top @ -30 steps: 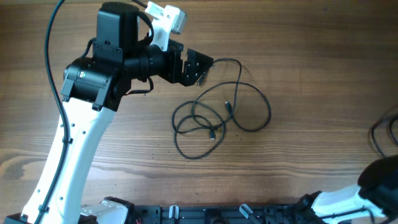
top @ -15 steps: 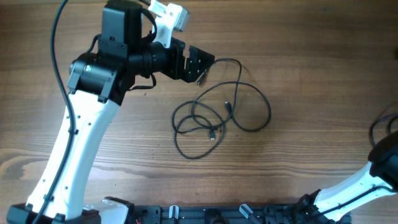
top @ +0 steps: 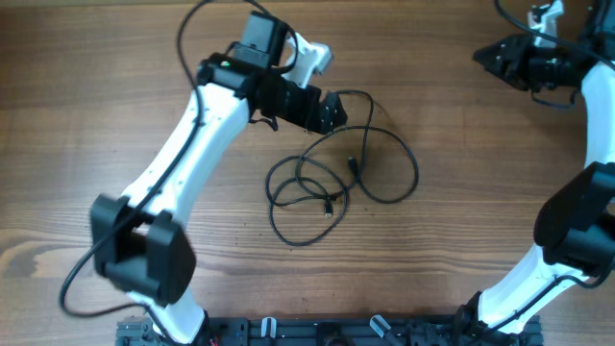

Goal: Untangle cables

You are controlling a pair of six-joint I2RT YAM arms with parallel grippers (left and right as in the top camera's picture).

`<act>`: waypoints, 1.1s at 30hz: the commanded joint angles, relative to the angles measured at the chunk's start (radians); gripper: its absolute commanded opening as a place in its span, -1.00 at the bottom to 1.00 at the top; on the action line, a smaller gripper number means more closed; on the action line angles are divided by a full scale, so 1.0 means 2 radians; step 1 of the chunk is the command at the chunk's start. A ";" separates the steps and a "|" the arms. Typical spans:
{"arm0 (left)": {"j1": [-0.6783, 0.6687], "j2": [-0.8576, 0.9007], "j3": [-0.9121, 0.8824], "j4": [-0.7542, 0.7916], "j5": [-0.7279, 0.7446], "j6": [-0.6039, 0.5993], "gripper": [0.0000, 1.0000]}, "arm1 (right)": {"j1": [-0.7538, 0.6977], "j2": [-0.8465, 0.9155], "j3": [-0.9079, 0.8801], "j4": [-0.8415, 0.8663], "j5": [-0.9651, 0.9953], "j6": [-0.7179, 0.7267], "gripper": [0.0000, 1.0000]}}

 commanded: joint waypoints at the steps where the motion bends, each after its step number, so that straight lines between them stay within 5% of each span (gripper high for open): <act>1: -0.011 0.051 0.003 0.013 -0.028 0.051 0.88 | 0.010 -0.003 0.001 -0.011 0.019 -0.012 -0.01; 12: -0.025 0.136 0.003 0.094 -0.060 0.124 0.86 | 0.013 -0.003 0.001 -0.030 0.066 -0.014 0.06; 16: -0.025 0.148 0.003 0.102 -0.060 0.121 0.55 | 0.013 -0.003 0.001 -0.031 0.082 -0.014 0.06; 24: -0.035 0.161 0.002 0.100 -0.056 0.110 0.50 | 0.013 -0.003 0.001 -0.031 0.084 -0.014 0.07; 31: -0.048 0.176 0.002 0.098 -0.057 0.110 -0.09 | 0.013 -0.003 0.001 -0.032 0.084 -0.013 0.08; 33: -0.047 0.173 0.003 0.099 -0.057 0.088 -0.78 | 0.013 -0.003 0.001 -0.032 0.084 -0.012 0.08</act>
